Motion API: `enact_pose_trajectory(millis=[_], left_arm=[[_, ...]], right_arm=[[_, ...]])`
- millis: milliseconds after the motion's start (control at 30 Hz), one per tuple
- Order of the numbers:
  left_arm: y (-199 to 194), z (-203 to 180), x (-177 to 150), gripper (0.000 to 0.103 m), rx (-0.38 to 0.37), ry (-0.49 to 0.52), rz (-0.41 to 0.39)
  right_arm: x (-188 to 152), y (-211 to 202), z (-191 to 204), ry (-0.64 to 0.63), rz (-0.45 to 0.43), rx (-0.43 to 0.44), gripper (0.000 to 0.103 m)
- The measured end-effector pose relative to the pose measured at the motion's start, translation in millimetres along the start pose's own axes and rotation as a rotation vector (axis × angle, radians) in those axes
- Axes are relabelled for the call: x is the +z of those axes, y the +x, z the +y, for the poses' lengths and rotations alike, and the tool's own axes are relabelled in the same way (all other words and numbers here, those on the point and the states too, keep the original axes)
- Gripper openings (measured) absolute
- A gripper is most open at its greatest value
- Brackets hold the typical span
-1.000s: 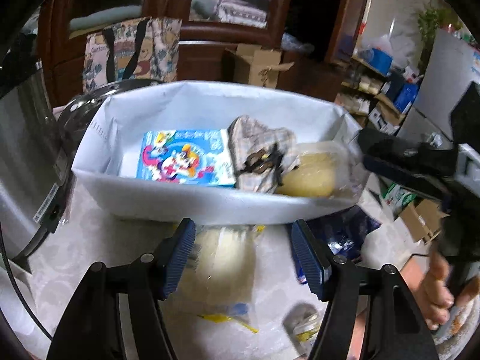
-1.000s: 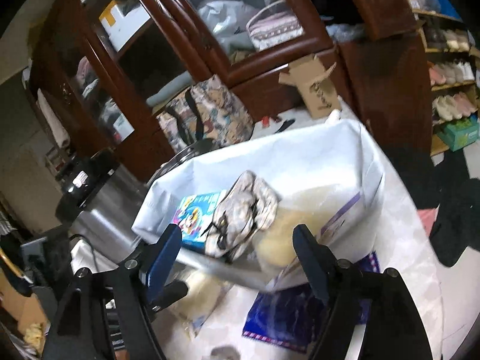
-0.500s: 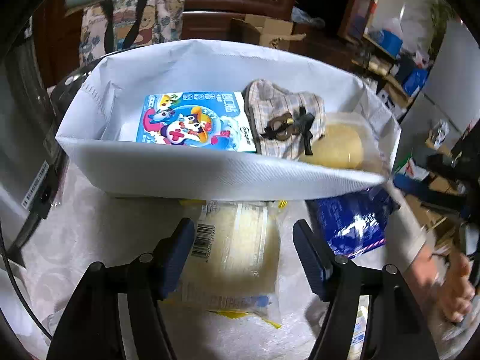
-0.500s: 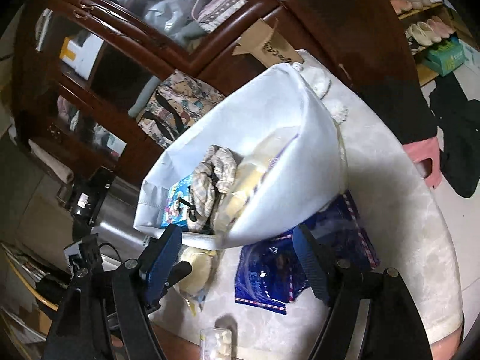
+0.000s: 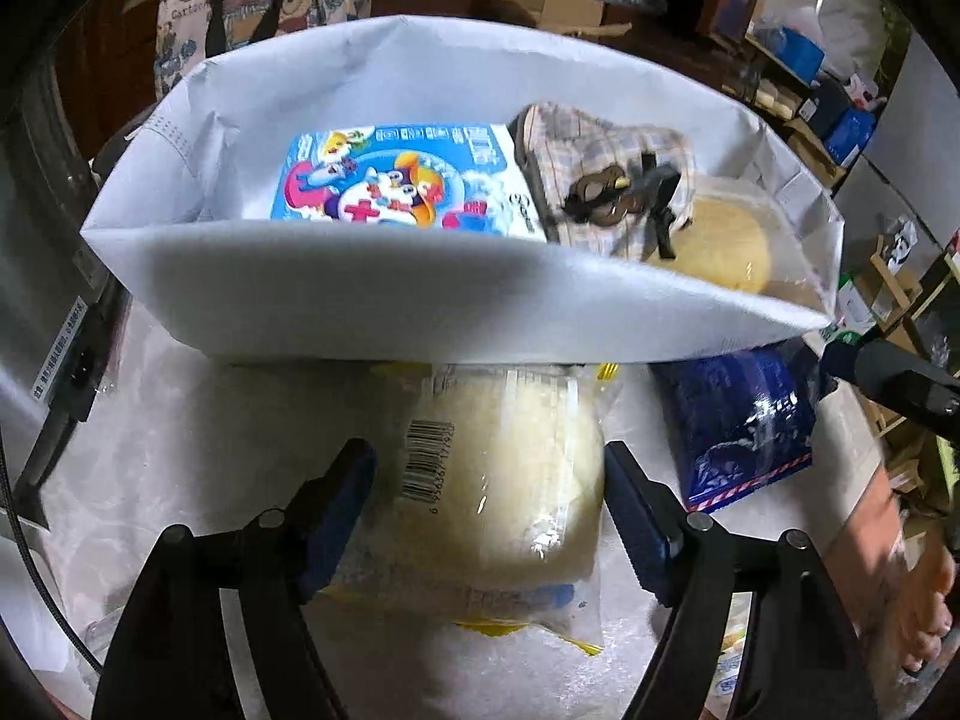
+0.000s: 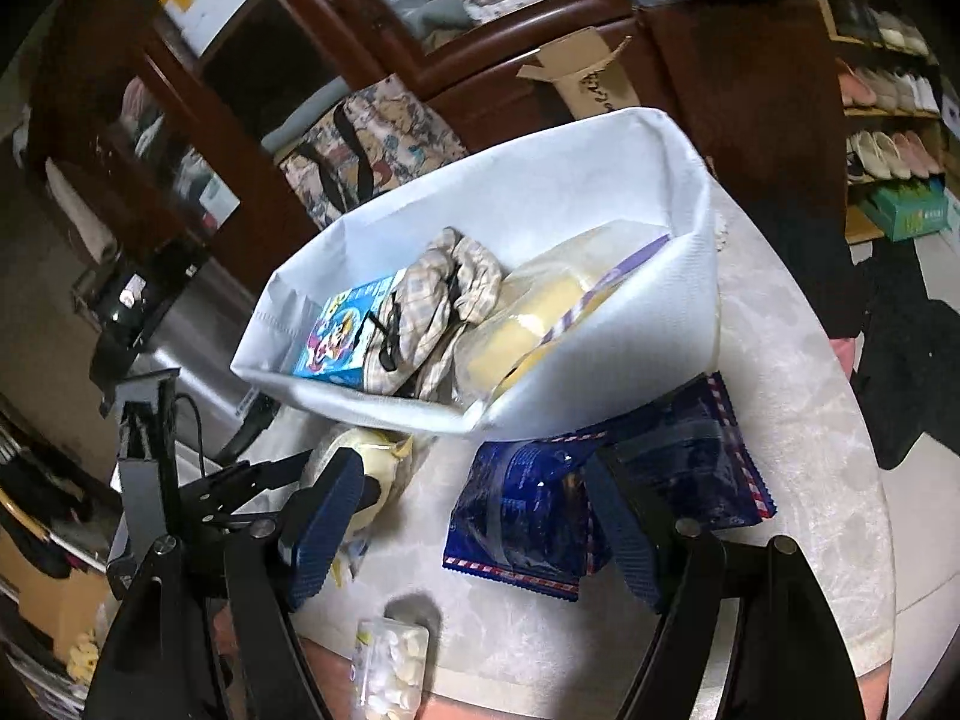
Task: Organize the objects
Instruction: 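Grasp the clear bread bag with yellow tag using the left tool, then grasp the bread bag with the right tool while the left tool releases it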
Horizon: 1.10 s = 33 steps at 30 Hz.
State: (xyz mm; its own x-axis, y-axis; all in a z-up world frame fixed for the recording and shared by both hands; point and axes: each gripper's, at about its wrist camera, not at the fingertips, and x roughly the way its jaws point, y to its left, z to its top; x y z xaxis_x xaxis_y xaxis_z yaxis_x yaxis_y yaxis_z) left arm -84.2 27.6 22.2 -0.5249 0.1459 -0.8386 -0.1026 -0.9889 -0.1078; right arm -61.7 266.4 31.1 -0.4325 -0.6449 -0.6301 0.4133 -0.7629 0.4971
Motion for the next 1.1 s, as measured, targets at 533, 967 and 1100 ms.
enact_pose_trajectory(millis=[533, 967, 1100], left_arm=[[-49.1, -30.3, -13.1, 0.065, -0.122, 0.129, -0.080], [-61.2, -56.4, -10.9, 0.065, -0.271, 0.246, -0.214], [-60.0, -55.1, -12.5, 0.066, -0.284, 0.252, -0.227]], right_arm=[[0.9, 9.3, -3.8, 0.061, 0.087, 0.224, 0.076], [-3.7, 29.8, -3.6, 0.182, 0.228, 0.573, 0.063], [-3.6, 31.9, -6.6, 0.212, 0.246, 0.613, 0.042]])
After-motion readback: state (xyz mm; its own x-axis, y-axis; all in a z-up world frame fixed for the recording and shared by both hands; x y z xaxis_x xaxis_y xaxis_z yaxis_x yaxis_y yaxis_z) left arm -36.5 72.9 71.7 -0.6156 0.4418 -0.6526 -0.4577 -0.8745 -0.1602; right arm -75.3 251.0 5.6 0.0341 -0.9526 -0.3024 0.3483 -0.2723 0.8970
